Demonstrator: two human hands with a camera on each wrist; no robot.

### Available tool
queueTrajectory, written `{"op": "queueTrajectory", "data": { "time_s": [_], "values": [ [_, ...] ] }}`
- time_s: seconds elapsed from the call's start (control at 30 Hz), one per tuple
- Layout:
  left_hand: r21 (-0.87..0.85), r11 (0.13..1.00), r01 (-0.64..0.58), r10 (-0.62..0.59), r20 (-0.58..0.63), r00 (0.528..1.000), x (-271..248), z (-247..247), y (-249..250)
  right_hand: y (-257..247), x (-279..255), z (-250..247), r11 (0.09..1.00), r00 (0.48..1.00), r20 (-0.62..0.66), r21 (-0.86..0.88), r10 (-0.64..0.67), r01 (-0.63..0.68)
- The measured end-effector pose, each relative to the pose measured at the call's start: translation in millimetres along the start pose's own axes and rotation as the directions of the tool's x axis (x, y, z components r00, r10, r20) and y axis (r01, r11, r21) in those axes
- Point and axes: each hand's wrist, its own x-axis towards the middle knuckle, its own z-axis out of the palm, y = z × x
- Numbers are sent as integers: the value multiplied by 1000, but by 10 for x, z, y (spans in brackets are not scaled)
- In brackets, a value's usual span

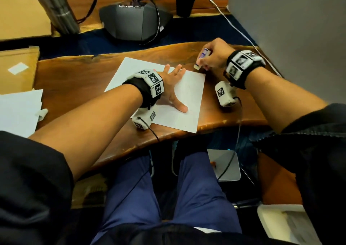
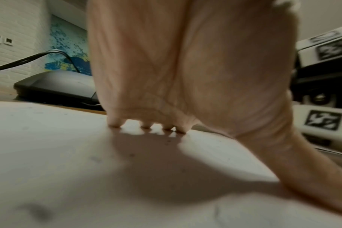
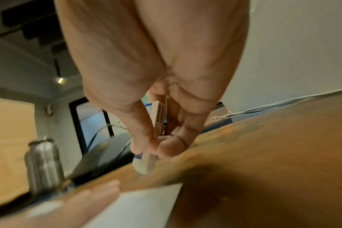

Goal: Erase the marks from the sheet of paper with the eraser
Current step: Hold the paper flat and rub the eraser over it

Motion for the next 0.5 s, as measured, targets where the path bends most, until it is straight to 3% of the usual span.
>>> {"op": "queueTrajectory", "data": {
  "time_s": [0.1,0.17,0.33,0.43,0.5],
  "values": [
    [-18,999,-39,38,-73,997,-15,29,-56,117,-104,-149,997,1000,17,79,10,-11],
    [-103,992,-67,48,-177,983,-58,2,-55,152,-199,-184,999,999,36,26,-22,21],
    [-276,947,-165,13,-479,878,-269,-207,-148,54,-397,-31,984,994,68,-154,-81,90],
    [-327,936,-128,-84,-564,822,-465,-315,-354,41,-411,96,970,993,49,-215,-106,114],
    [-332,940,-80,-124,-548,827,-530,-283,-457,37,-393,146,981,991,-32,-148,-131,125]
  ]
}}
